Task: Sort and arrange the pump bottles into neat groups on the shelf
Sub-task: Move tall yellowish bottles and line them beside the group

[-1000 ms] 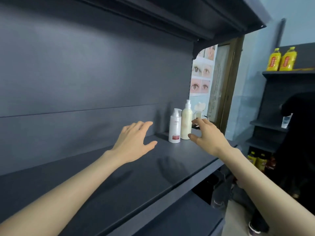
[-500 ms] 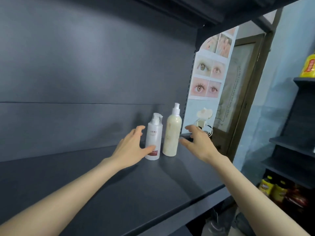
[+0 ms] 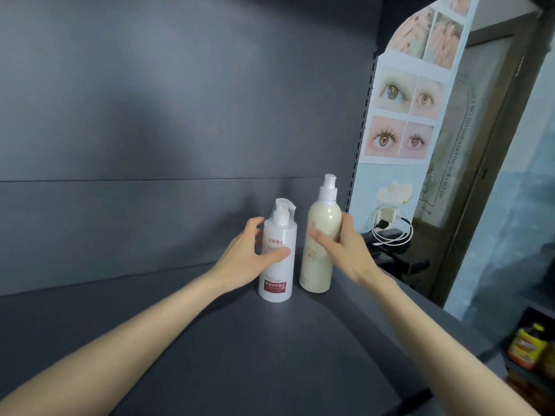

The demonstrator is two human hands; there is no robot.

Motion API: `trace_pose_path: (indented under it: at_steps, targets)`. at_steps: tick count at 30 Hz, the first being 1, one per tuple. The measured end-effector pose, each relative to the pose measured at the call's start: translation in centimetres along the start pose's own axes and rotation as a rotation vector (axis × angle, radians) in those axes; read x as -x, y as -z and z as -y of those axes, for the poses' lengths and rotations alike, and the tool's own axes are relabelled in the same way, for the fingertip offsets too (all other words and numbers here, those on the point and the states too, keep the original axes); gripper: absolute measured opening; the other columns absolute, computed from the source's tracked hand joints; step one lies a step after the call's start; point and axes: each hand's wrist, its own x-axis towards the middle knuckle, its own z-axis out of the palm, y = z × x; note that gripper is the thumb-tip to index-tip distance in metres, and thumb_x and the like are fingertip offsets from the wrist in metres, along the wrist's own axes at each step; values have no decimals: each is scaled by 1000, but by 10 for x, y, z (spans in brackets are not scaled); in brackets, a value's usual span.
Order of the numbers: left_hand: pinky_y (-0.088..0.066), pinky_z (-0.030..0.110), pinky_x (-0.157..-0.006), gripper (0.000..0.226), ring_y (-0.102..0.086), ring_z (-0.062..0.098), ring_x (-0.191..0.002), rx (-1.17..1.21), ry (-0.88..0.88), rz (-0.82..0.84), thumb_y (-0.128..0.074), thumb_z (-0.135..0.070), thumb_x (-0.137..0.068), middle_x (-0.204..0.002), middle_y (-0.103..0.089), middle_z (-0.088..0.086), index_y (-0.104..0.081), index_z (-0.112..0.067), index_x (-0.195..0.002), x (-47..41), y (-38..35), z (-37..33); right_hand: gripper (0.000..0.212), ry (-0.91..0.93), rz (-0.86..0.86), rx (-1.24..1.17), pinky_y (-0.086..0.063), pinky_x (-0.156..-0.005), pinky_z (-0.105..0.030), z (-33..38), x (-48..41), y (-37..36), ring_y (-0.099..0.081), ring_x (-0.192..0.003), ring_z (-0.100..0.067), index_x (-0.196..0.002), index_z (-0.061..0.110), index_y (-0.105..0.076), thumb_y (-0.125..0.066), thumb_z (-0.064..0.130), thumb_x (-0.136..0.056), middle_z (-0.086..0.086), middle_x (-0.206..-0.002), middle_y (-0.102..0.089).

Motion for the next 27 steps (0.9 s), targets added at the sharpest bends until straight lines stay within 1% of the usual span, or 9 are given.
trace_pose_path:
  at_steps: [2,5,8,10,11,15,18,23,27]
  targets:
    - [-48,24,-87,57,-58,-3,-102,61,24,50,-71,-35,-80,-116,-58,-18,-40,-29,-127,-5,-3,4,50,-27,-7,-88,-41,-64,-15,-5,-4,-5,-55,-90,1,-126,19,-37,-62,40,-88,8,-107,-56]
    - [-48,34,-98,46,-60,2,-106,136,60,108,-68,-38,-82,-117,-62,-15,-47,-27,-122,-10,-8,15,44,-42,-40,-180,-44,-68,-17,-13,-9,-14,-57,-93,0,-120,24,-39,-62,41,-87,14,-103,-57]
    - [-48,36,-98,55,-62,3,-106,174,61,104,-68,-51,-74,-116,-65,-13,-52,-28,-120,-9,-13,19,42,-30,-45,-224,-46,-73,-19,-18,-11,-18,-57,-95,2,-119,27,-39,-62,41,-87,15,-105,-56]
    - [-49,37,-97,63,-63,4,-105,196,72,68,-66,-59,-65,-112,-66,-13,-54,-28,-118,-7,-15,19,43,-24,-28,-256,-46,-76,-20,-19,-12,-18,-56,-99,3,-120,28,-38,-62,41,-87,16,-109,-55]
    - [-49,37,-96,62,-63,4,-103,195,79,46,-66,-59,-65,-111,-67,-12,-55,-26,-116,-5,-17,18,43,-20,-17,-268,-45,-76,-20,-20,-12,-17,-56,-100,4,-120,28,-38,-62,40,-87,17,-109,-54]
    - [-51,37,-94,42,-63,6,-101,151,94,-62,-64,-45,-83,-109,-66,-9,-53,-21,-115,7,-19,11,45,-15,12,-311,-46,-77,-21,-21,-12,-14,-57,-98,3,-122,26,-39,-63,39,-87,18,-106,-54]
    - [-51,37,-93,41,-64,6,-100,180,92,-140,-61,-47,-84,-107,-67,-10,-53,-23,-116,24,-15,5,48,-15,31,-350,-47,-80,-25,-20,-12,-12,-59,-97,-2,-124,24,-39,-64,38,-86,16,-104,-56]
    - [-50,38,-93,47,-64,7,-100,161,114,-226,-58,-56,-79,-106,-67,-9,-54,-23,-111,62,2,-12,45,30,104,-317,-45,-69,-22,-5,6,-6,-58,-91,-2,-119,22,-40,-64,41,-86,14,-100,-56]
    - [-52,35,-88,41,-65,10,-95,135,188,-397,-56,-55,-83,-100,-67,-5,-55,-21,-105,103,4,-24,43,70,180,-346,-46,-70,-25,12,34,-9,-60,-93,-6,-115,22,-43,-64,45,-84,12,-101,-59]
